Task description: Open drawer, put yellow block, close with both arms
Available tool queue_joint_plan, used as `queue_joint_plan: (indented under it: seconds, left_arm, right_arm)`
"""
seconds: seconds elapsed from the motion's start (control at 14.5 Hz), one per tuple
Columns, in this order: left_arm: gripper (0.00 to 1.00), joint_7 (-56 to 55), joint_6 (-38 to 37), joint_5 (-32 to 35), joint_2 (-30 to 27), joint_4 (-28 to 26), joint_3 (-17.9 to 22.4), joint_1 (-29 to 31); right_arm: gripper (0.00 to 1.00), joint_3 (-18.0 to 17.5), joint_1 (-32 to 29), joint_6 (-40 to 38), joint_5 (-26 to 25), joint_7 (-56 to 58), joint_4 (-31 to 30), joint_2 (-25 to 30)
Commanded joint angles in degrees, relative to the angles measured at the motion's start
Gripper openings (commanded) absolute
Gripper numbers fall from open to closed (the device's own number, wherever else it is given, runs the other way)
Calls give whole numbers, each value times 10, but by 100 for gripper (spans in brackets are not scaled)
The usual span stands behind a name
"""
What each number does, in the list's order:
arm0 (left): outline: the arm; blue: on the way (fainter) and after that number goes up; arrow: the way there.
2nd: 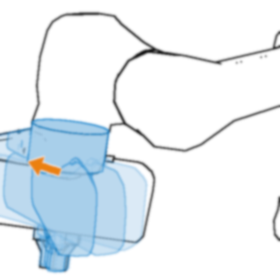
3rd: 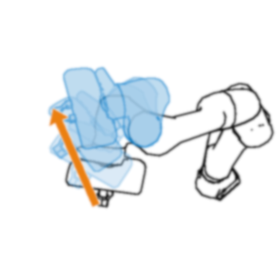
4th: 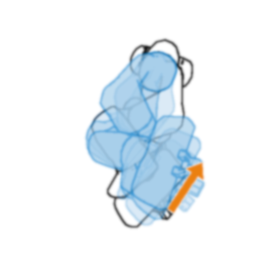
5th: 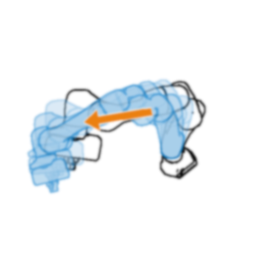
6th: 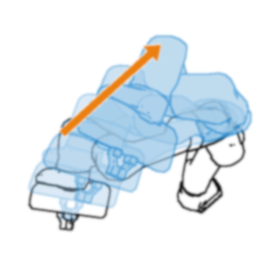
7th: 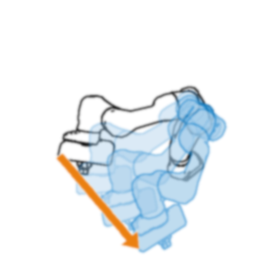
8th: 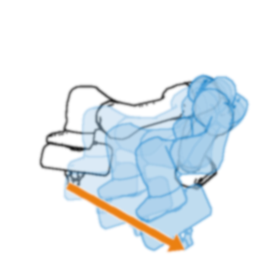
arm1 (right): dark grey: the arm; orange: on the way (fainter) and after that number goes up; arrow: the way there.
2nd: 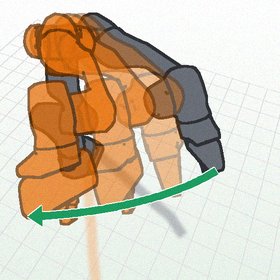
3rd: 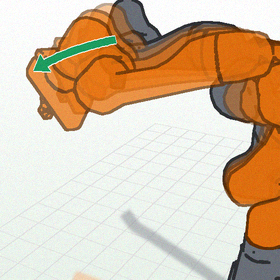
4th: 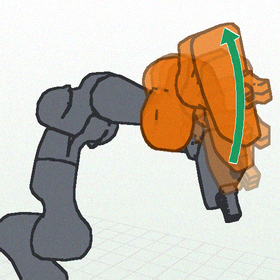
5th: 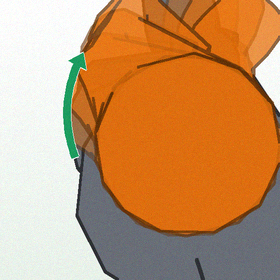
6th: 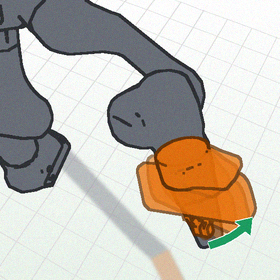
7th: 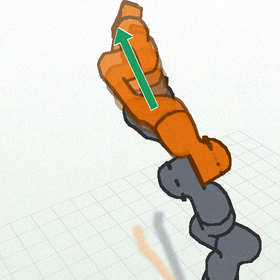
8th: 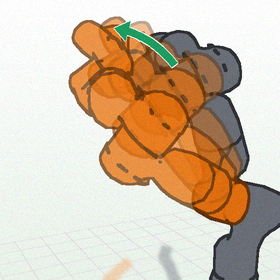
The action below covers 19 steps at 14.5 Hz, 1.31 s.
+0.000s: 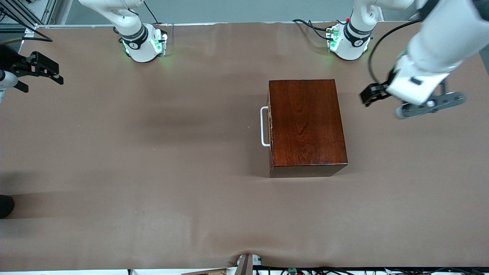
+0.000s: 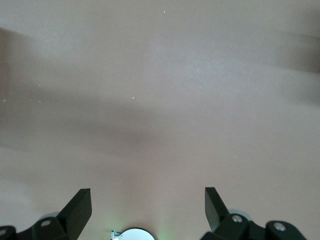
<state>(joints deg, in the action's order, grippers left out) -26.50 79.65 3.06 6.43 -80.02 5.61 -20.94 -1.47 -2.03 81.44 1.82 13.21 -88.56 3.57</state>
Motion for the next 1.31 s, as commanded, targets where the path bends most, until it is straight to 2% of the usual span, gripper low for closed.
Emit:
queue_joint_plan:
  seconds: [0.0,0.14,0.28,0.76,1.24]
  left_arm:
    - [100,37,23,22,-60,-78,-9,29]
    - [100,50,44,24,-91,-118,-8,37]
    - [100,93,46,25,-104,-130,-9,60]
    - [100,142,43,15,-101,-95,-8,74]
    - [100,143,53,17,-108,-108,-9,84]
  right_arm:
    - [100,-1,0,3,-2,3,-7,10]
    - [100,-1,0,4,-2,3,-7,10]
    - [100,-1,0,4,-2,3,-7,10]
    - [100,0,-3,6,-1,3,-7,8]
    - [100,0,-3,6,0,2,-7,7]
